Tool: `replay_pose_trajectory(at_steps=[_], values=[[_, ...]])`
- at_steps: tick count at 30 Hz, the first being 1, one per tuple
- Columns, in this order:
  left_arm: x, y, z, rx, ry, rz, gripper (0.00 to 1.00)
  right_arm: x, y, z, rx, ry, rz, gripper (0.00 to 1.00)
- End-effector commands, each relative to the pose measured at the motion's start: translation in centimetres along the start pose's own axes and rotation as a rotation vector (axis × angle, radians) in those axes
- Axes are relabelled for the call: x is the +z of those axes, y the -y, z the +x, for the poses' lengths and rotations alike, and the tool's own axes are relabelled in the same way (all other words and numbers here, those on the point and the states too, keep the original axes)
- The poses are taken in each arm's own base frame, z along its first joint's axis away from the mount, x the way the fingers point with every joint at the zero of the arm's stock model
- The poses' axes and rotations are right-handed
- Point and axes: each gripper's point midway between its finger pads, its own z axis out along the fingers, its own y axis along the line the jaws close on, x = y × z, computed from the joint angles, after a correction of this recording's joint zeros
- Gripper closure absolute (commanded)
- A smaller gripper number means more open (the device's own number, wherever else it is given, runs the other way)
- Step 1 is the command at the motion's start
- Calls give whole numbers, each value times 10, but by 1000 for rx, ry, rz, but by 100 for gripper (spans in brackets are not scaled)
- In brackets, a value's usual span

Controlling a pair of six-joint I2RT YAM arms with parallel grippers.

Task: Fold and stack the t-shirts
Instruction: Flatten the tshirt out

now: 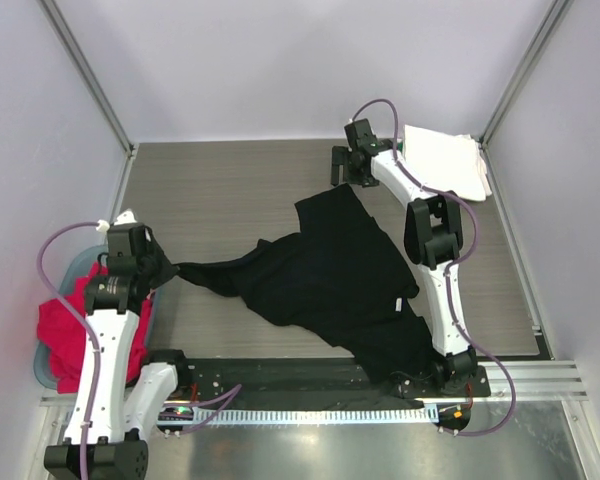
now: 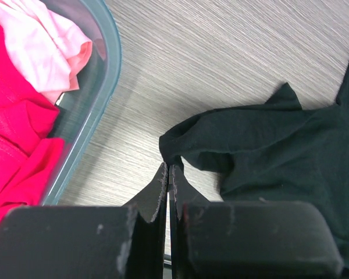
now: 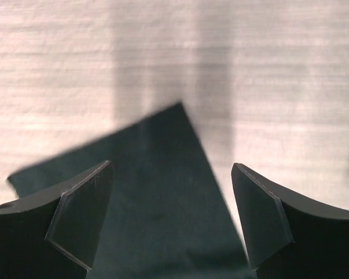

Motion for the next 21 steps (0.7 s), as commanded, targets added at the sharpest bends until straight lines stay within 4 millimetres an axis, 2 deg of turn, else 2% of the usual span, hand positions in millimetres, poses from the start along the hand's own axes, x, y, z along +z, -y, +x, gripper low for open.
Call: replay_pose_trajectory(at_steps=[1,2,3,7,12,13,15,16,18,19,21], values=[[8,3,-17,-20,53,-11,100,8,0,-18,-32,35,-19,12],[9,3,-16,-18,45,-14,100,12,-1,-19,-38,36,-20,12],[11,2,-16,-17,37,-20,100,24,1,-10,-46,16,-8,12],[12,2,-15,-17,30,-26,100,41,1,3,-49,-19,-14,12],[12,2,-15,-18,35,-23,100,47,-13,16,-56,-45,-46,21],[12,2,-15,-16,34,-24,100,48,-15,18,-56,-52,-52,29],[12,2,-15,-18,37,-22,100,47,-22,21,-45,-57,-73,37],[12,2,-15,-20,35,-23,100,47,-24,23,-46,-62,-78,49],[11,1,-15,-21,39,-26,100,47,-27,23,-45,-58,-88,59],[11,1,-15,-23,38,-28,100,49,-27,25,-45,-62,-88,71],[11,-1,-15,-25,37,-36,100,52,-28,24,-47,-49,-94,84]])
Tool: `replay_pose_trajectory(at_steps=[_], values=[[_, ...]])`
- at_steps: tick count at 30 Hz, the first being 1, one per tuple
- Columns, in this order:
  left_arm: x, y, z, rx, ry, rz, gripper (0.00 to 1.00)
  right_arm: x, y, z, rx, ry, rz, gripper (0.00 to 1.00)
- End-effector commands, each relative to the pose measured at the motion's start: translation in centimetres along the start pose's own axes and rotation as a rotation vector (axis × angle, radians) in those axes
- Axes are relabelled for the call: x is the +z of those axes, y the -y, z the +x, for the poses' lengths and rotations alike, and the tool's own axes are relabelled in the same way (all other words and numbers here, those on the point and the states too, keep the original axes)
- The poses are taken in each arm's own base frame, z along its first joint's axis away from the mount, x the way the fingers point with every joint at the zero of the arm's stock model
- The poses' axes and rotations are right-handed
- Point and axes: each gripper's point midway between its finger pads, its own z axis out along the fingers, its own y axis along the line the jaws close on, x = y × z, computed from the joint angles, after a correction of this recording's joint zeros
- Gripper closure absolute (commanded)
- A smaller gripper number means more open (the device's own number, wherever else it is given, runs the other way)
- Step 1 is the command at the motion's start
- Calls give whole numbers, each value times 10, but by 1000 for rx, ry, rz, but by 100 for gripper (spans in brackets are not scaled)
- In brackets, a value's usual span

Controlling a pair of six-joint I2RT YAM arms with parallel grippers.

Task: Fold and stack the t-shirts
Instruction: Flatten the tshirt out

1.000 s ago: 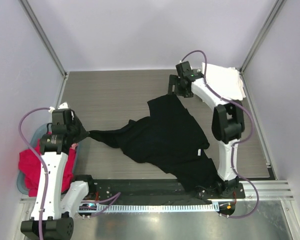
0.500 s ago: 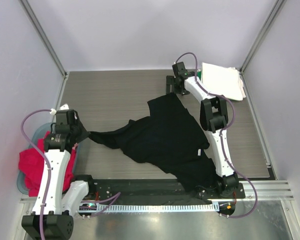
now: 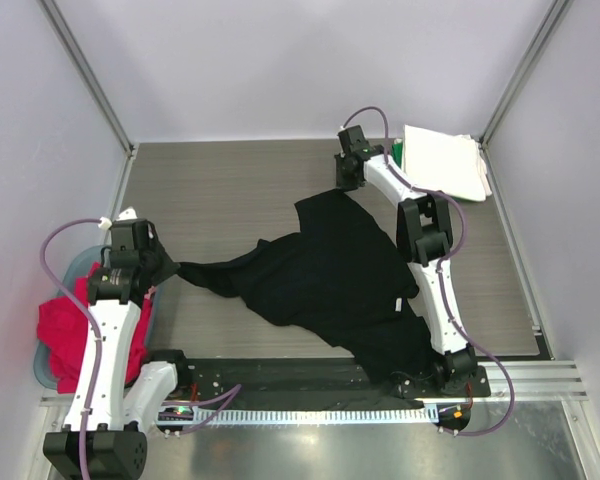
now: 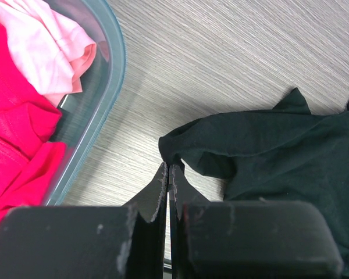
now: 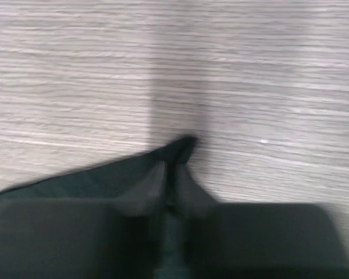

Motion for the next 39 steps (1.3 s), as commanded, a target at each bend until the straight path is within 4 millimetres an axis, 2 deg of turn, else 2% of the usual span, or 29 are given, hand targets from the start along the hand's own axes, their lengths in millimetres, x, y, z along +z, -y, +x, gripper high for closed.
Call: replay_pose_trajectory(at_steps=[1,4,5,7,8,9,11,12,13,14,15,16,18,19,20,22,23,25,26,28,29,30,32,33,34,35,36,37,39], values=[[-2,1,-13,-24,60,-2,100,11,-15,13,-7,-28,-65,99],[-1,-3,-13,-29,57,-24,100,-2,-18,4,-8,-12,-73,99],[-2,-4,-13,-33,57,-33,100,-23,-22,-12,-3,29,-86,99],[-6,-6,-18,-35,79,-42,100,-46,-26,-25,3,63,-106,99],[-14,-4,-24,-40,95,-36,100,-65,-29,-37,8,96,-118,99],[-18,-1,-28,-55,108,-28,100,-99,-33,-56,9,153,-134,99],[-37,11,-48,-80,167,21,100,-143,-36,-78,1,230,-147,99],[-45,16,-57,-106,190,40,100,-189,-38,-96,-1,304,-166,99],[-52,21,-65,-118,206,56,100,-211,-39,-103,-1,340,-175,99],[-70,29,-83,-137,255,86,100,-232,-38,-108,-3,374,-181,99],[-78,33,-92,-156,274,100,100,-259,-38,-114,-1,415,-187,99],[-85,37,-100,-169,288,111,100,-305,-37,-122,4,490,-207,99],[-111,48,-123,-198,338,150,100,-352,-34,-126,1,564,-219,99],[-119,53,-130,-219,351,170,100,-397,-32,-127,-1,639,-238,99],[-136,59,-143,-233,387,202,100,-418,-24,-128,9,683,-210,99],[-154,67,-154,-256,415,248,100,-459,-15,-124,10,755,-199,99],[-173,74,-166,-263,455,287,100,-496,-10,-119,13,824,-208,99],[-194,80,-176,-270,489,332,100,-535,-3,-109,2,894,-212,99],[-216,84,-185,-280,535,372,100,-571,2,-99,-1,960,-228,99],[-238,88,-193,-284,577,417,100,-601,6,-88,-31,1018,-238,99],[-261,89,-200,-289,626,453,100,-620,7,-80,-42,1056,-252,99],[-274,90,-201,-290,652,476,100,-649,13,-67,-43,1118,-263,99],[-307,90,-206,-291,722,534,100,-675,21,-51,-50,1178,-263,99],[-318,90,-206,-288,747,555,100,-703,28,-36,-46,1246,-271,99],[-339,87,-206,-289,792,586,100,-708,30,-29,-51,1259,-273,99],[-350,86,-207,-287,820,605,100,-718,32,-21,-59,1283,-276,99],[-359,86,-207,-284,841,621,100,-739,36,-6,-70,1334,-295,99],[-377,82,-205,-284,880,646,100,-743,37,1,-75,1345,-299,99],[-394,82,-204,-274,916,678,100,-759,41,15,-89,1385,-308,99]])
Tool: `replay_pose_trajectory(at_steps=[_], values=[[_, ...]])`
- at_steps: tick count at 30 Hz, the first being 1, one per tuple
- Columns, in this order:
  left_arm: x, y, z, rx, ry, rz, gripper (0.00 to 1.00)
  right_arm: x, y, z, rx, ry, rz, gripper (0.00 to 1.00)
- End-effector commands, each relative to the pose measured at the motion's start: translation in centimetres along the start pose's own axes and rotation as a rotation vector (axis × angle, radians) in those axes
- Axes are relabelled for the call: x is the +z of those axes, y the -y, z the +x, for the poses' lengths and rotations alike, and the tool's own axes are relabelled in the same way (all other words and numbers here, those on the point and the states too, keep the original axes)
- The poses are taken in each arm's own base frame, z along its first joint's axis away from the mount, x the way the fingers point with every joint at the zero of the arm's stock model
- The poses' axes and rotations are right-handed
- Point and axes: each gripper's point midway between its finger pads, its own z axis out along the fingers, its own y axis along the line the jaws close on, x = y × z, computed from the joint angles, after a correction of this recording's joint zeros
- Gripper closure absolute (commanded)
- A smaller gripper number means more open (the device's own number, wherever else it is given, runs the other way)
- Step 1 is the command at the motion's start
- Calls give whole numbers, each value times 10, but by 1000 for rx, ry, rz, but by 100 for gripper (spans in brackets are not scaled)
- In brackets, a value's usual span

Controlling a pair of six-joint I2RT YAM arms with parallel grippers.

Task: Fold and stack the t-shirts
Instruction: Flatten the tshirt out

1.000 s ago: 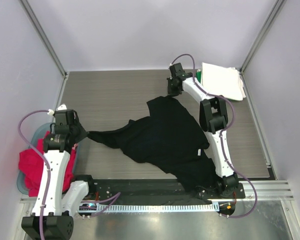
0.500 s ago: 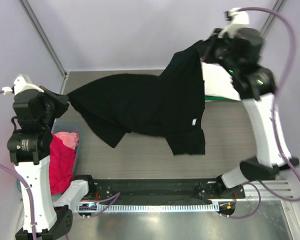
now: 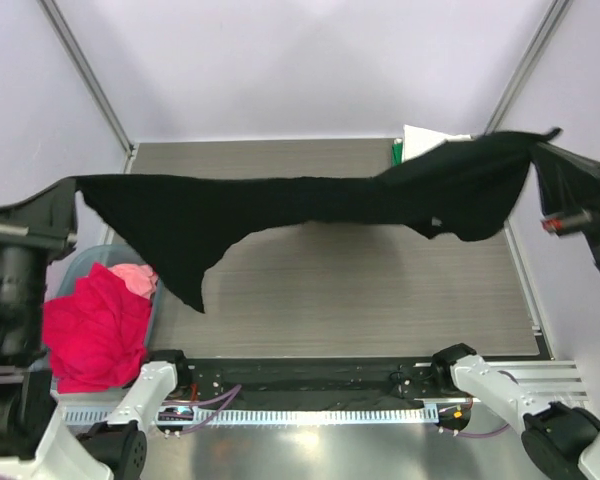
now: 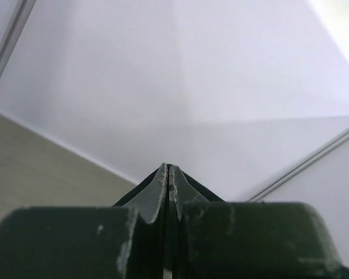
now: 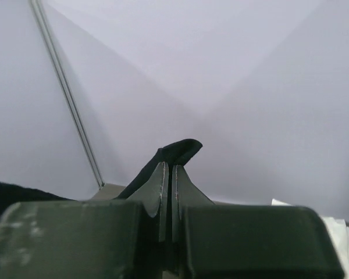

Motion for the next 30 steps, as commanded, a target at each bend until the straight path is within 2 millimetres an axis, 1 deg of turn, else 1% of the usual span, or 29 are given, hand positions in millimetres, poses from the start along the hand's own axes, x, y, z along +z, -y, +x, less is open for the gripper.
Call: replay_pose_trajectory(at_steps=[1,3,4,6,7,10,11,12,13,14,15,16,17,18,19,20,21,22,23,24,25,26,27,28,29,30], values=[[-25,30,-34,-3,113,115,100,-27,-5,-29,-45,102,-32,99],[-33,33,-40,-1,135,128,100,-41,-6,-42,-51,142,-36,99],[-40,38,-46,-1,153,144,100,-51,-7,-56,-54,180,-36,99],[-44,40,-51,0,168,152,100,-61,-7,-70,-59,220,-33,99],[-47,41,-53,-1,175,158,100,-69,-7,-82,-69,254,-29,99],[-34,36,-51,-2,165,125,100,-57,-4,-85,-104,255,-11,99],[-28,33,-48,-9,153,110,100,-49,-2,-82,-106,243,0,99],[-15,29,-43,-11,135,85,100,-30,-1,-77,-108,232,9,99],[-5,23,-38,-15,122,56,100,-14,1,-68,-111,208,13,99],[6,17,-33,-17,107,29,100,0,3,-61,-116,193,23,99],[24,11,-24,-29,78,-5,100,31,7,-47,-120,161,40,99],[42,-3,-11,-34,43,-63,100,51,10,-30,-125,124,55,99],[55,-11,-1,-38,16,-98,100,67,19,-19,-153,100,92,99],[69,-19,11,-50,-17,-131,100,105,27,9,-170,45,121,99],[98,-37,36,-45,-86,-197,100,125,34,33,-188,-2,147,99],[112,-45,49,-43,-118,-221,100,146,41,56,-225,-46,166,99],[127,-56,64,-43,-154,-251,100,165,47,72,-239,-57,186,99],[153,-75,89,-38,-202,-301,100,199,59,126,-267,-160,211,99],[167,-85,106,-33,-240,-319,100,216,65,146,-277,-177,226,99],[181,-100,120,-30,-266,-346,100,230,75,169,-285,-214,242,99],[195,-115,139,-22,-300,-365,100,255,86,227,-295,-309,246,99],[217,-140,168,-6,-362,-421,100,266,93,250,-296,-339,249,99],[228,-157,184,7,-393,-451,100,280,101,280,-291,-369,253,99],[240,-179,207,33,-439,-490,100,292,109,291,-288,-373,276,99],[256,-213,241,51,-513,-561,100,306,123,358,-299,-477,290,99],[265,-234,263,51,-571,-590,97,319,128,362,-301,-466,308,99]])
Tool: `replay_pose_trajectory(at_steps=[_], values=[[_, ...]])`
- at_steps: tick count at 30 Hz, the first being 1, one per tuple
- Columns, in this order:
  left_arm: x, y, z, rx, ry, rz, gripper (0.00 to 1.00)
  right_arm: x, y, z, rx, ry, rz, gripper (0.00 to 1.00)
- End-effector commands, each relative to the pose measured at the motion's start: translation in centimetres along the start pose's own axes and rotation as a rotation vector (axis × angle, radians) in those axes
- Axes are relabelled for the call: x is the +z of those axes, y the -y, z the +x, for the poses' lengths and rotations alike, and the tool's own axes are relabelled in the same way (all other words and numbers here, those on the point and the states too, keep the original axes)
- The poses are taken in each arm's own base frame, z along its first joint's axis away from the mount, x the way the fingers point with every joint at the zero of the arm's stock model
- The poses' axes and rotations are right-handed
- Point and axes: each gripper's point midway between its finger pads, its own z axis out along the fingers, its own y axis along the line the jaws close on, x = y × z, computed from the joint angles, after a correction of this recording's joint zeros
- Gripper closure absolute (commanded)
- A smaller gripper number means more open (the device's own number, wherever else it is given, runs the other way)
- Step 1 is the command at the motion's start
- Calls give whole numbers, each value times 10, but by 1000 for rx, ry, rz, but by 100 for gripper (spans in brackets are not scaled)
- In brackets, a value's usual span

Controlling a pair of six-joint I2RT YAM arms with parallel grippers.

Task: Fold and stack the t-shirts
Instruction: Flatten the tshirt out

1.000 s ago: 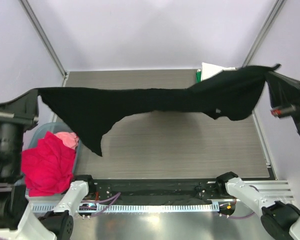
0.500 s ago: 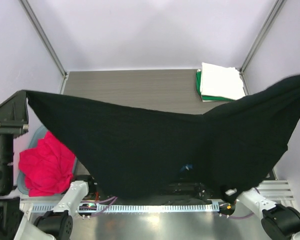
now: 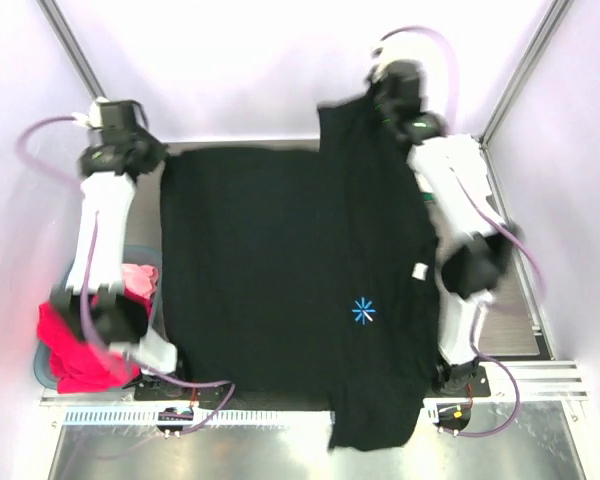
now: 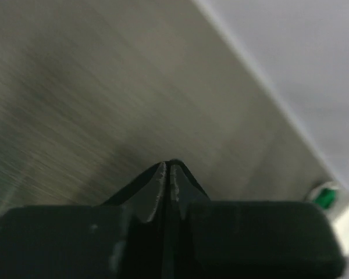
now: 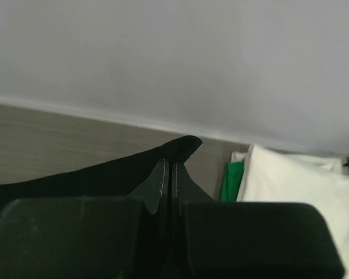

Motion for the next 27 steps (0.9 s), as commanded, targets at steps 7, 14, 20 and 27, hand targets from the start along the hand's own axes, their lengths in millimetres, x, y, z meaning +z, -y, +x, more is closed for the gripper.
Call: replay_pose_trajectory(at_steps=[7,14,20,27], values=[[156,-42,98,95,-455,-79,26,84,5,98,49,-204,161,12],[115,-64,109,101,-421,-97,26,13,-32,144,190,-327,28,10],[85,-96,157,133,-486,-128,29,-64,-58,239,342,-581,-66,10],[69,-130,205,181,-563,-205,30,-116,-56,329,312,-845,-29,11]])
